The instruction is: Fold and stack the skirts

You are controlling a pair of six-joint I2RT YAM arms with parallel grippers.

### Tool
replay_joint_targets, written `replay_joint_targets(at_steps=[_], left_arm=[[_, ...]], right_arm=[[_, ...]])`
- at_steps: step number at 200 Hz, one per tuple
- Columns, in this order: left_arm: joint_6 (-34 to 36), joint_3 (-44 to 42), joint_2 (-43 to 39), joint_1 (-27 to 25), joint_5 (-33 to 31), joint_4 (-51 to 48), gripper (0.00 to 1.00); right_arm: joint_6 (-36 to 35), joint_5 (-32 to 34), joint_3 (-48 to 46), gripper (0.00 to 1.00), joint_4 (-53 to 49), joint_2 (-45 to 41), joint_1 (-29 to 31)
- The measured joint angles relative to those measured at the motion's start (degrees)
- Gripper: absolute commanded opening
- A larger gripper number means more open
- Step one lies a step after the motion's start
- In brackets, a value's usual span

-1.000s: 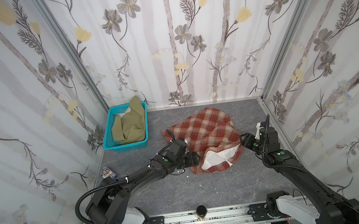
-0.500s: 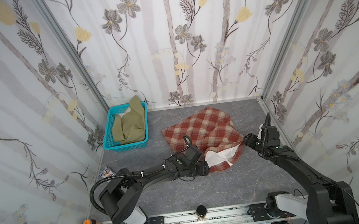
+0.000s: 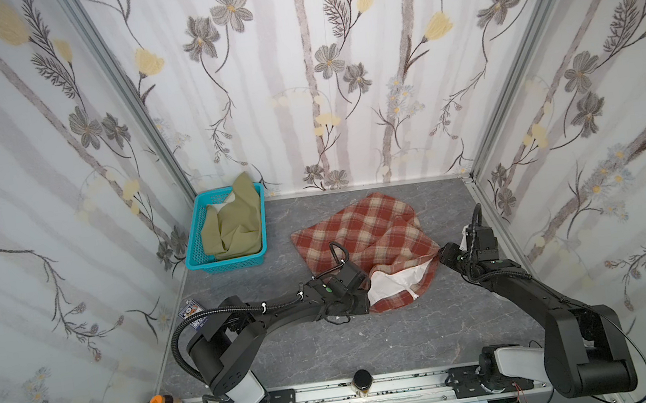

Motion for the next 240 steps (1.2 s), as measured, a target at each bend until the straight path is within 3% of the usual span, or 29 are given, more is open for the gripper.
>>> replay_joint_targets(at_steps=[57,114,209,240], left_arm=[[1.05,1.22,0.83,0.00,-4.00,-1.95,0.34],[1.22,0.94,0.13,0.00,-6.25,-3.10,0.00],[1.25,0.50,-1.14,0.00,-8.11,-4.02,0.00],[1.22,0.26,-1.46,0.00,-8.31,-4.13,0.00]], right_arm=[[-0.15,-0.04,-0.96,0.50,0.79,1.05,0.00],[-0.35,-0.09,-1.03,0.39,2.51,3.30,0.00],[-0.31,-2.64,-1.79,0.35,5.70,5.51,0.35],[-0.09,-2.62,-1.88,0.27,6.58,6.97,0.68]])
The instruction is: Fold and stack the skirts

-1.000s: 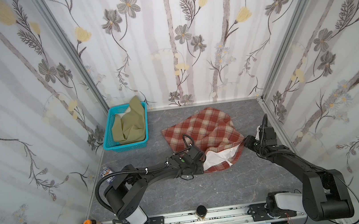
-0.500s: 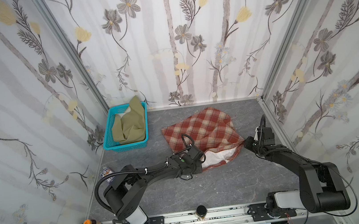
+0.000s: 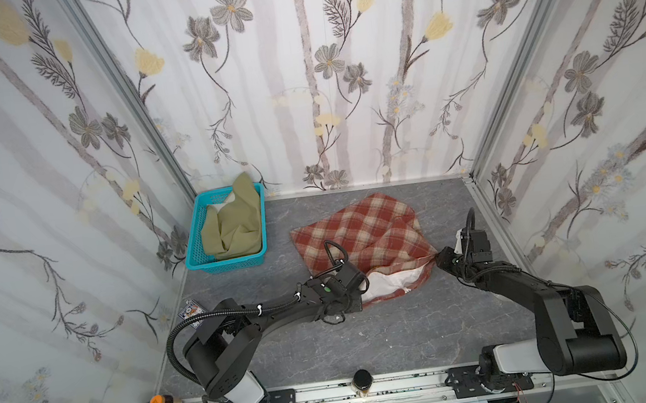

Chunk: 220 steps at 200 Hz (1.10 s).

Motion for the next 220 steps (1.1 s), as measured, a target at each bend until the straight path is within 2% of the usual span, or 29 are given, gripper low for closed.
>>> replay_joint_targets(at_steps=[26,44,55,62,99,127,184,220], left_arm=[[-0.02,-0.26,-0.24,0.00,-0.37,0.00,0.00],[-0.07,-0.48,-0.52,0.00,-0.48,0.00,0.00],[-0.20,-0.66,-0.72,0.00,-0.76,-0.02,0.00],[-0.22,-0.76,-0.85,0.00,-0.87,0.00,0.00],[-0.68,-1.16,-2.95,1.25,-2.14,-0.28,0.00],[0.33,1.11,-5.99,4.94,-4.00,-2.60,0.00],[9.64,16.72,-12.96,14.01,-13.53,-5.84,0.00],[16.37,27.52,-14.82,15.50,-17.73,-6.01,0.00]], right_arm=[[0.39,0.02,0.98,0.18,1.09,1.95,0.20],[0.37,0.31,1.73,0.07,1.64,2.73,0.33],[0.42,0.68,2.03,0.06,1.66,2.78,0.37],[0.37,0.68,2.25,0.00,1.68,2.93,0.48],[0.31,1.14,4.13,0.00,0.81,4.44,1.29],[0.28,1.18,6.75,0.00,-2.23,-1.42,2.45],[0.15,0.11,18.64,0.00,-9.01,-16.55,3.45],[0.42,-2.60,24.76,0.00,-13.51,-22.77,3.67]])
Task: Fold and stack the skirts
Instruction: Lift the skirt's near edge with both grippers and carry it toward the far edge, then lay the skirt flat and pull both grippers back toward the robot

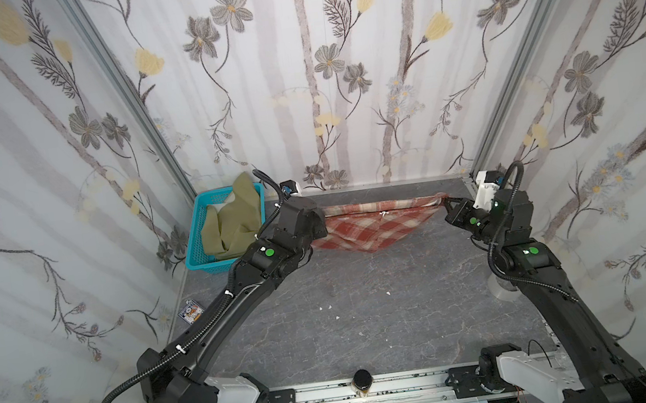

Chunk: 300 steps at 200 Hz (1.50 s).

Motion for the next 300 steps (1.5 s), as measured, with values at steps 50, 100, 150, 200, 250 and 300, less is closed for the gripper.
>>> replay_joint_targets(at_steps=[50,100,150,200,250,300], left_arm=[[7.80,8.57,-0.68,1.57,-2.45,-0.85,0.00],[13.81,23.21,11.76,8.11,0.55,-2.25,0.00],[19.71,44.94,28.26,11.65,1.57,-3.19,0.00],[21.38,46.49,29.66,12.13,2.03,-2.78,0.00],[12.63,11.50,12.24,11.93,5.90,0.35,0.00],[-1.14,-28.04,-4.57,8.87,9.62,3.15,0.00]], right_arm=[[1.01,-4.52,4.68,0.00,-1.29,-3.85,0.22],[0.07,-7.45,13.42,0.00,0.00,9.62,-0.11],[-0.74,-9.11,27.39,0.00,2.45,24.50,-1.77],[-1.70,-9.86,28.68,0.00,3.32,25.66,-2.01],[-2.27,-7.26,2.58,0.00,5.31,11.65,1.99],[4.83,-4.00,-29.22,0.00,6.73,-2.80,9.27]])
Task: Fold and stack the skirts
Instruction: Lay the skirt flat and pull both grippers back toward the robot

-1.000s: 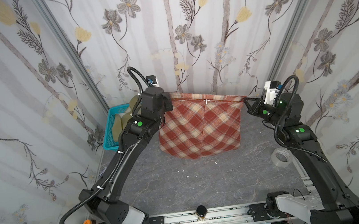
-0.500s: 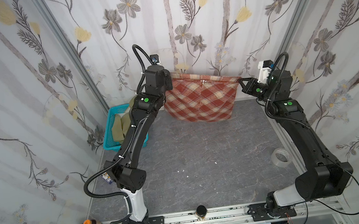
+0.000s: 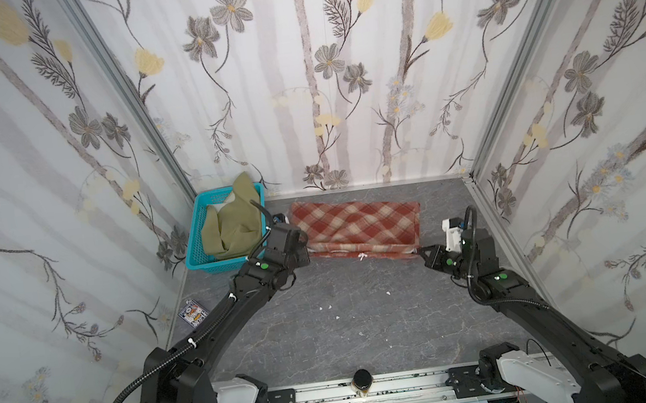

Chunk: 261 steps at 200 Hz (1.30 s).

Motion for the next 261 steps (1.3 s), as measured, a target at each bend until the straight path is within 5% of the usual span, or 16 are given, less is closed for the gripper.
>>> replay_joint_targets(at_steps=[31,34,45,57,95,148,203,261], left_arm=[[-8.55,-13.11,-7.08,-2.99,1.77,1.03,0.00],[-9.31,-13.92,-7.58,-3.37,1.79,1.16,0.00],[-11.98,-16.70,-9.27,-4.72,2.34,1.29,0.26],[-14.21,-18.60,-10.73,-5.81,2.82,1.07,0.52],[-19.52,-20.00,-16.96,-7.13,3.15,-1.75,0.66],[-19.21,-14.03,-15.82,-7.15,-0.15,-5.14,0.57],[-15.32,-12.00,-5.46,-7.63,0.00,-3.82,0.43],[-16.31,-19.26,-2.75,-8.96,4.31,-1.62,0.42]], right_arm=[[5.38,3.30,-9.73,0.00,-0.22,-6.71,5.16],[5.81,3.76,-10.34,0.07,-0.20,-7.30,5.53],[7.21,4.90,-11.80,0.33,-0.59,-9.18,6.58],[8.57,6.16,-12.61,0.39,-1.79,-11.06,7.56],[11.45,9.44,-11.61,0.52,-8.41,-18.38,9.22],[12.87,11.39,-7.30,0.44,-11.41,-19.32,9.66],[12.70,10.82,-8.28,0.00,-3.93,-5.07,9.97],[14.64,12.26,-11.08,0.00,0.74,5.77,10.27]])
